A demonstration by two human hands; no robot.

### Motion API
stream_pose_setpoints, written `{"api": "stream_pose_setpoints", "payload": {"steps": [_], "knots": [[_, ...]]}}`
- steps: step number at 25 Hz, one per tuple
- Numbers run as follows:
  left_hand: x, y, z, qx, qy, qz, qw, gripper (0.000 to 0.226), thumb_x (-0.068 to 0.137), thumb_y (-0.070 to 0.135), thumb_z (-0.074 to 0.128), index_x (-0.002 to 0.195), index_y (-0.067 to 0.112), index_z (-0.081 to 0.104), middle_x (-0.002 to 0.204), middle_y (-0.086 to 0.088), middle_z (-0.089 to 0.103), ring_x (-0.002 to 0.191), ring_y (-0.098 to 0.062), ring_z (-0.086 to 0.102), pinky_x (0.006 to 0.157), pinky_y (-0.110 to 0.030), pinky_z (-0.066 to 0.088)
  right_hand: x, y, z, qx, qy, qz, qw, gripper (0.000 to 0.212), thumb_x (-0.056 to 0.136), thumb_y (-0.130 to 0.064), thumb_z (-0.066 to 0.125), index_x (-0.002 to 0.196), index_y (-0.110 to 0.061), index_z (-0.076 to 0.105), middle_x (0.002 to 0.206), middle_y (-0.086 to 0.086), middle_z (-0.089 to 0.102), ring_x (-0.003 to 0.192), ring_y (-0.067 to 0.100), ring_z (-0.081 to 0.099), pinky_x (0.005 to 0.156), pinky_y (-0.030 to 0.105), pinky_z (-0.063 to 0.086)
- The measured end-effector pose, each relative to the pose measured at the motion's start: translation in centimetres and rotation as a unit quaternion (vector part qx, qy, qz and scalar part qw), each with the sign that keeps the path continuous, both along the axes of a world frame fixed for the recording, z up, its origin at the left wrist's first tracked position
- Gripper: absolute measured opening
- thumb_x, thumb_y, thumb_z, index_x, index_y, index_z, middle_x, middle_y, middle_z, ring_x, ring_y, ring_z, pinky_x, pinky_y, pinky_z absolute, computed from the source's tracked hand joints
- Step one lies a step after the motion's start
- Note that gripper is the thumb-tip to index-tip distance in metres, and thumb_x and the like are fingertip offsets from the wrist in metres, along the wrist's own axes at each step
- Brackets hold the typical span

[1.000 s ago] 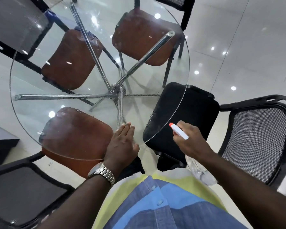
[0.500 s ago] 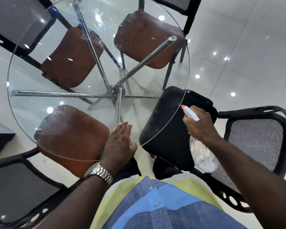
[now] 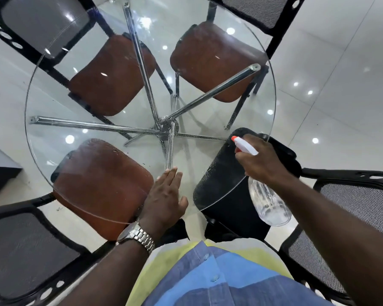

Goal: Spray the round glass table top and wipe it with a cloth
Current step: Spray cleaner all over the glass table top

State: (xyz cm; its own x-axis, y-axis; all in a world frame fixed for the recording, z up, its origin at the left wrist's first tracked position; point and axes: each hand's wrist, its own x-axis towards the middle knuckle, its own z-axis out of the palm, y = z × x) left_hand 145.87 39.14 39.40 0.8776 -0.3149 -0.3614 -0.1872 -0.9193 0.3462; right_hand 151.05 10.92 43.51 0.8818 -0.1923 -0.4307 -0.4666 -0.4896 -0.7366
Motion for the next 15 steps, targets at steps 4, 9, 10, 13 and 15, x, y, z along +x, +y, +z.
{"api": "stream_pose_setpoints", "payload": {"steps": [4,9,10,13,15], "knots": [[0.7,1.1,0.1,-0.006,-0.002,0.01,1.0,0.075,0.091,0.031,0.067,0.157,0.009,0.038,0.167,-0.012,0.031,0.156,-0.025,0.026,0.128,-0.034,0.011,2.6,3.0,0.2,-0.01,-0.02,0.022,1.0,0.003,0.083,-0.015,0.064,0.081,-0.017,0.062,0.083,0.003,0.058,0.077,0.035,0.065,0.064,0.058,0.062],[2.0,2.1,-0.1,-0.009,0.006,0.002,1.0,0.076,0.091,0.033,0.067,0.158,0.01,0.037,0.168,-0.011,0.029,0.157,-0.024,0.023,0.13,-0.039,0.016,3.7,4.1,0.0,-0.009,-0.013,0.016,1.0,0.001,0.085,-0.017,0.063,0.085,-0.018,0.062,0.089,0.006,0.059,0.078,0.036,0.065,0.064,0.057,0.063],[2.2,2.1,-0.1,-0.008,0.007,-0.001,1.0,0.076,0.091,0.033,0.066,0.158,0.01,0.037,0.168,-0.011,0.029,0.157,-0.024,0.023,0.13,-0.04,0.017,3.6,3.8,0.0,-0.012,-0.01,0.003,1.0,0.003,0.086,-0.016,0.063,0.088,-0.017,0.064,0.09,0.004,0.061,0.082,0.035,0.066,0.068,0.058,0.063],[2.5,1.7,0.0,-0.008,0.011,-0.011,1.0,0.077,0.091,0.033,0.066,0.158,0.009,0.037,0.168,-0.011,0.029,0.157,-0.025,0.024,0.13,-0.04,0.017,2.9,2.0,0.1,-0.023,-0.029,-0.065,0.997,0.004,0.083,-0.022,0.062,0.086,-0.019,0.063,0.082,0.004,0.062,0.08,0.038,0.067,0.071,0.06,0.062],[2.5,1.2,0.0,-0.009,0.013,-0.018,1.0,0.077,0.09,0.033,0.067,0.157,0.009,0.037,0.167,-0.012,0.03,0.156,-0.025,0.025,0.129,-0.043,0.019,2.1,0.4,0.0,-0.044,-0.023,-0.107,0.993,0.003,0.082,-0.024,0.06,0.079,-0.023,0.06,0.08,0.006,0.062,0.076,0.04,0.069,0.07,0.057,0.063]]}}
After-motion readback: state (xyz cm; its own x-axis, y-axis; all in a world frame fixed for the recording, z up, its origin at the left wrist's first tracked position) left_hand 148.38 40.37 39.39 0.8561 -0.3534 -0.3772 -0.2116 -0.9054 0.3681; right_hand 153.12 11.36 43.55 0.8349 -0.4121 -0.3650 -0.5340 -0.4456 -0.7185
